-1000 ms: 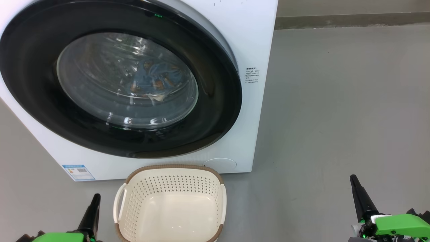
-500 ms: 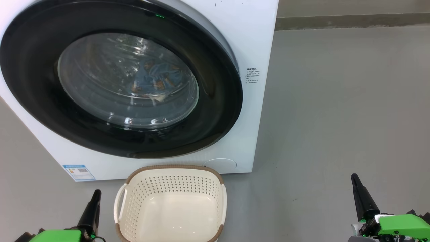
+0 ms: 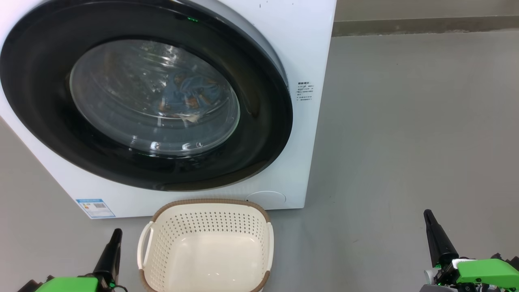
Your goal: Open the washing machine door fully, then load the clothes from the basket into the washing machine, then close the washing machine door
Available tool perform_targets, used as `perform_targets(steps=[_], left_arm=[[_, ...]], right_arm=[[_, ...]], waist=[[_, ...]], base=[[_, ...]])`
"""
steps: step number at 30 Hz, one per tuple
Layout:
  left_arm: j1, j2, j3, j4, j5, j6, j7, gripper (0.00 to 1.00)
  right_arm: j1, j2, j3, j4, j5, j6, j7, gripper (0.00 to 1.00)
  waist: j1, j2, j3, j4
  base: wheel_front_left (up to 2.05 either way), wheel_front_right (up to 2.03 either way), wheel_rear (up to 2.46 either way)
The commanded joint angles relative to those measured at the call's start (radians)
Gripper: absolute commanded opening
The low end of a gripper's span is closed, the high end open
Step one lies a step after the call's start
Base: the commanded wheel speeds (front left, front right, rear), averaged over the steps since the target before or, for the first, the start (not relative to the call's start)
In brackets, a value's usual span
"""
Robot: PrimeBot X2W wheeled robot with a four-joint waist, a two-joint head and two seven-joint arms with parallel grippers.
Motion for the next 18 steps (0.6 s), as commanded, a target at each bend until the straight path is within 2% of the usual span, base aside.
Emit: perform_targets(steps=[1,18], left_arm=[[-0.041,0.012,0.036,-0.029,-0.007,-0.003,0.006,0.00],[-0.041,0.012,0.036,-0.029,-0.007,-0.003,0.006,0.00]], right_arm=[[-0.046,-0.004,0.021,-0.031,0.003,-0.001,0.008,0.00],[-0.046,-0.004,0.022,-0.031,0.003,-0.001,0.008,0.00]], waist=[[0.0000,0.0000,0.000,0.000],[0.0000,0.0000,0.000,0.000]], base=[[0.00,0.00,0.00],[0.00,0.00,0.00]])
